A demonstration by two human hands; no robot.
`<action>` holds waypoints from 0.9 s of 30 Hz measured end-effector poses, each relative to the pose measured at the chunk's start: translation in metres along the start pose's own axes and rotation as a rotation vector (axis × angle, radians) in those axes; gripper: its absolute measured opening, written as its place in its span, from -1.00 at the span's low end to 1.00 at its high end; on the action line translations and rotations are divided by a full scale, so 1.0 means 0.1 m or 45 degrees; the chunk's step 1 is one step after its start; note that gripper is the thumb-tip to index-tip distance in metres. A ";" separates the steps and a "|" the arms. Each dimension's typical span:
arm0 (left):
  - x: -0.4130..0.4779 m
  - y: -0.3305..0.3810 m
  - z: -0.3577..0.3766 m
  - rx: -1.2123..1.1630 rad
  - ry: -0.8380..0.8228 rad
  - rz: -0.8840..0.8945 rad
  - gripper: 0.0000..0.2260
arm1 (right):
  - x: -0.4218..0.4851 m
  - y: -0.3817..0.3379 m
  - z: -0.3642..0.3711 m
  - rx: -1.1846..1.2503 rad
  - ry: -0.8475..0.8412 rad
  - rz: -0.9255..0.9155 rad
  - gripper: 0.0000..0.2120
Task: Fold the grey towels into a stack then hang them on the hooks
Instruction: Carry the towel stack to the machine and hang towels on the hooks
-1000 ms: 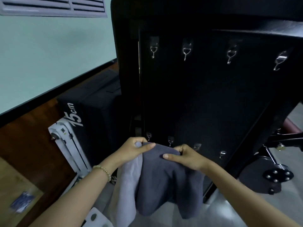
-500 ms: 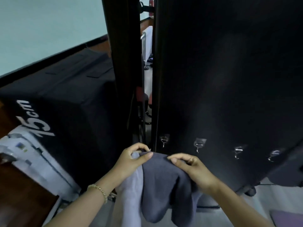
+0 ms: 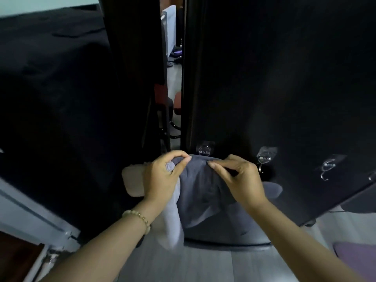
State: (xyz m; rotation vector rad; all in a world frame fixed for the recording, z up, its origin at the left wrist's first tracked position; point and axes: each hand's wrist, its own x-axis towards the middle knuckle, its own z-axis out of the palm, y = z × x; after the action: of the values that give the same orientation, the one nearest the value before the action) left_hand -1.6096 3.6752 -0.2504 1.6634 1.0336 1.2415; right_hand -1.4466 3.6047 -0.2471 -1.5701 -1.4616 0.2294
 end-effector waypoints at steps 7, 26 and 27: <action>-0.14 -0.20 0.10 0.154 0.009 -0.072 -0.98 | -0.17 0.02 0.22 -0.082 0.140 0.081 -0.82; -0.18 -0.22 -0.14 -0.016 0.124 -0.150 -0.88 | -0.17 -0.23 0.58 0.006 0.336 0.242 -0.82; -0.18 -0.20 -0.22 0.001 0.145 -0.143 -0.87 | -0.18 -0.24 0.57 -0.018 0.319 0.258 -0.81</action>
State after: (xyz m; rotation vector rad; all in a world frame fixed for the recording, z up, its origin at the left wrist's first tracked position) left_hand -1.6371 3.6678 -0.2709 1.5281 1.1794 1.2734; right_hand -1.5069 3.6142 -0.2687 -1.6932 -1.1154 0.1337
